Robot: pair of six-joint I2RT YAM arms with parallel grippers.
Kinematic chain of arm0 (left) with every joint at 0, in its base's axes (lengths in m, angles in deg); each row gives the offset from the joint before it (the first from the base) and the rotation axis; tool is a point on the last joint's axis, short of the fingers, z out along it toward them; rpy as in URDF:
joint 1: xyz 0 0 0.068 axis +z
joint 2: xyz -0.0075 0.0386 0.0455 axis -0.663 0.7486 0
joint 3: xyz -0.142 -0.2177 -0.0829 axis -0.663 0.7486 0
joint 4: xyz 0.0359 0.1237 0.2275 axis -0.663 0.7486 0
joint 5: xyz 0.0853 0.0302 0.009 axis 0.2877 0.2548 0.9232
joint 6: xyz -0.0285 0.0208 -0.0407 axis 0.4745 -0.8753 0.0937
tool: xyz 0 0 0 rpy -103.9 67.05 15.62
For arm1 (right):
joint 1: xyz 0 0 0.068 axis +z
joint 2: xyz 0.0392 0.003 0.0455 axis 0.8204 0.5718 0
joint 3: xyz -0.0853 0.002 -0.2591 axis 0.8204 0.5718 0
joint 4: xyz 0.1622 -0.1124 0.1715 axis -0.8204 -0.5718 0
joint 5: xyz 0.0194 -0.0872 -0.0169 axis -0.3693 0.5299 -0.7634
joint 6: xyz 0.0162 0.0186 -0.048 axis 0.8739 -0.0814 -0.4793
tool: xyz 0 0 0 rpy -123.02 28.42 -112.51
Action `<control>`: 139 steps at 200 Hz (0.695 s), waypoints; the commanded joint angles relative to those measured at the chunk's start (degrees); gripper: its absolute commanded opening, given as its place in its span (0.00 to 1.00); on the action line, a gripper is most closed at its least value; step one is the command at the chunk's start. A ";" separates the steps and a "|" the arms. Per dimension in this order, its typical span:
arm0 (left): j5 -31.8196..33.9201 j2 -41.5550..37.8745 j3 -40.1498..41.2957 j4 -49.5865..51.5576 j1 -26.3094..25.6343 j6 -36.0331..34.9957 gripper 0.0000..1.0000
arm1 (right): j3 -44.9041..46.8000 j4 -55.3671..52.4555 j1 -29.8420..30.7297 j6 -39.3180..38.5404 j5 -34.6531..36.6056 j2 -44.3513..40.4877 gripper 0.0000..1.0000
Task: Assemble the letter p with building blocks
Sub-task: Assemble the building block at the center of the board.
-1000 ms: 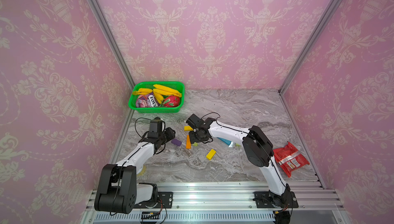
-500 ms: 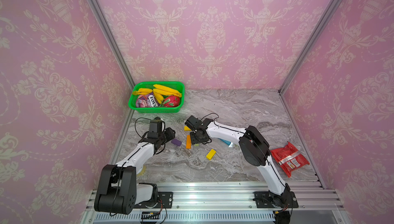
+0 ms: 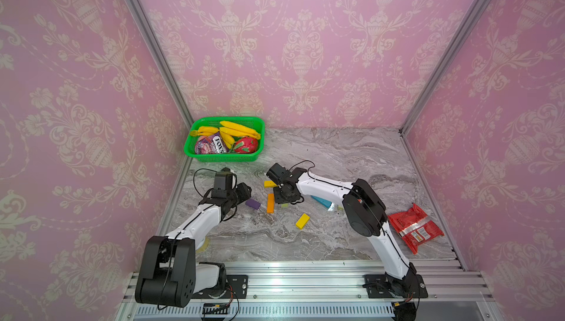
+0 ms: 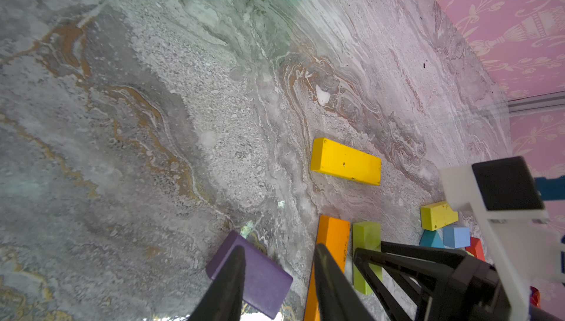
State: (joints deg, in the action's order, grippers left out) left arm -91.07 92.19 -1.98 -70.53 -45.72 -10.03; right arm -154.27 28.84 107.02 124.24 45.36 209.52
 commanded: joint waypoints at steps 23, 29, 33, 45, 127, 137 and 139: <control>-0.38 -0.59 0.67 0.27 0.58 -1.52 0.40 | -4.58 -2.55 -1.15 -1.92 0.20 4.26 0.16; -0.38 -0.51 0.67 0.23 0.58 -1.59 0.40 | -5.30 -2.81 -1.18 -2.04 -0.06 4.67 0.16; -0.41 -0.48 0.69 0.27 0.58 -1.60 0.40 | -5.71 -3.03 -1.18 -2.09 -0.10 4.97 0.17; -0.42 -0.50 0.67 0.37 0.58 -1.66 0.40 | -6.70 -3.21 -1.12 -1.95 -0.04 5.46 0.17; -1.73 0.69 -0.12 0.56 0.58 -1.78 0.40 | -7.10 -3.23 -1.18 -0.26 1.60 6.68 0.21; -1.83 0.93 0.00 0.29 0.58 -1.63 0.40 | -7.22 -3.33 -1.13 -0.22 2.10 6.72 0.21; -1.82 0.91 0.04 0.27 0.58 -1.57 0.40 | -7.32 -3.38 -1.17 -0.24 2.16 6.76 0.21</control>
State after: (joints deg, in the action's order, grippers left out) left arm -91.28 92.24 -1.98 -70.55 -45.72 -10.44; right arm -161.57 26.85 106.00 123.20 45.60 213.80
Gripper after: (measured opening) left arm 0.405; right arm 0.346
